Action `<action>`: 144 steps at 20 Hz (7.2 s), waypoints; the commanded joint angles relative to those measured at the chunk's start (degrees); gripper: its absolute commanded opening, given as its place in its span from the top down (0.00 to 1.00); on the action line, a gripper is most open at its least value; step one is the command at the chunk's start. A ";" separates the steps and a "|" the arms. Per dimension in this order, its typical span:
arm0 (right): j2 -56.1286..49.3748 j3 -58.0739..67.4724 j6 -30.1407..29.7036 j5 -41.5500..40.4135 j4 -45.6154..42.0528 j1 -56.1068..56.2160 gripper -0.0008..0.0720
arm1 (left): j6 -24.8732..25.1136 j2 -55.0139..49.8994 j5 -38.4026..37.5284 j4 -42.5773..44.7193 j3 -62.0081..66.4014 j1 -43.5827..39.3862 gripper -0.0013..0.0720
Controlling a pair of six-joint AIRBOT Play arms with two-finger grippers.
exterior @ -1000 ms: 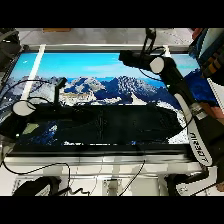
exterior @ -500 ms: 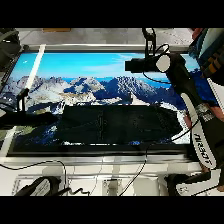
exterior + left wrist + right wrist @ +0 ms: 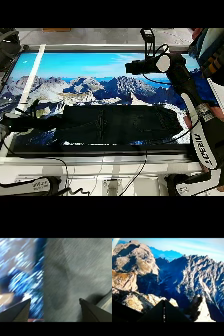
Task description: Fold the clothes and pants, and hang the long-sleeved shirts on hangers.
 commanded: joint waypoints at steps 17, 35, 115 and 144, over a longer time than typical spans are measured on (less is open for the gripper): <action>-0.50 -18.10 -9.55 2.47 13.70 -3.52 0.94 | -23.45 15.39 -4.74 11.52 30.25 -18.40 0.95; -8.61 -24.20 2.64 -17.68 18.93 15.32 0.94 | -44.61 12.11 11.76 8.39 30.18 -40.76 0.94; 3.80 -44.78 -24.74 11.15 35.30 -28.70 0.02 | -26.58 5.14 21.75 8.90 32.70 -51.87 0.53; 29.11 -32.11 -18.78 -2.05 42.53 -50.40 0.94 | -26.58 5.22 18.53 9.97 32.70 -49.68 0.53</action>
